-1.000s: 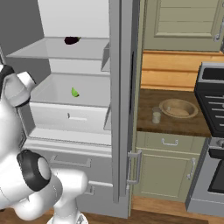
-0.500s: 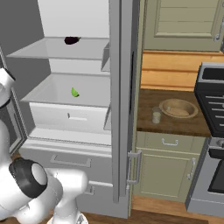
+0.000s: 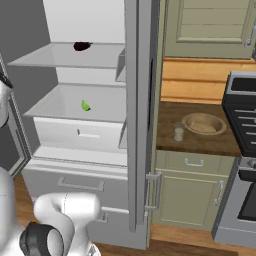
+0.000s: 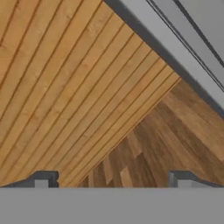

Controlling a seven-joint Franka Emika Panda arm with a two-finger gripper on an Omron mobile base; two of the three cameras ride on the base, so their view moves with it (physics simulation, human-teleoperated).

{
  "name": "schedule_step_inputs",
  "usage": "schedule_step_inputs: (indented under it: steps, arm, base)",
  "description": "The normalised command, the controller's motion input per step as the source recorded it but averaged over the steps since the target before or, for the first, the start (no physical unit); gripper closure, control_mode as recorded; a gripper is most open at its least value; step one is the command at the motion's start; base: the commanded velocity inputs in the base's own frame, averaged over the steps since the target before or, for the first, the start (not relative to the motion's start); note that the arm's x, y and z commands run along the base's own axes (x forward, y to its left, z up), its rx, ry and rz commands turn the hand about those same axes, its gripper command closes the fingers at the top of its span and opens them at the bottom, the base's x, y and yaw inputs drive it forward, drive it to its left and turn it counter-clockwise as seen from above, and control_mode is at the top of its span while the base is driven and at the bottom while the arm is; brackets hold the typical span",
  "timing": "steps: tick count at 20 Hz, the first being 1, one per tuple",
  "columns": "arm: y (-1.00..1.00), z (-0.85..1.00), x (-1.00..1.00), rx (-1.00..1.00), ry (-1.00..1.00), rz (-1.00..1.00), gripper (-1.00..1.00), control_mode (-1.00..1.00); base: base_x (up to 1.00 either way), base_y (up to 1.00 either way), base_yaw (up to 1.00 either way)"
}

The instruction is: Grab a lemon wedge from the fridge and one ice cube from the ice bowl, and put them in the glass of lemonade.

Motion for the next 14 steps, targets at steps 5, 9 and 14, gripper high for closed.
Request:
schedule_step_inputs:
  steps: [5, 9, 14]
  arm:
    - [-0.87, 0.31, -0.03, -0.09, -0.04, 0.00, -1.00, -1.00]
    - [-0.87, 0.32, 0.00, -0.24, -0.06, 0.00, -1.00, -1.00]
    - [-0.72, 0.21, 0.00, -0.34, -0.06, -0.05, -1.00, -1.00]
  base:
    - [0.00, 0.00, 0.00]
    - [0.00, 0.00, 0.00]
    - [0.00, 0.00, 0.00]
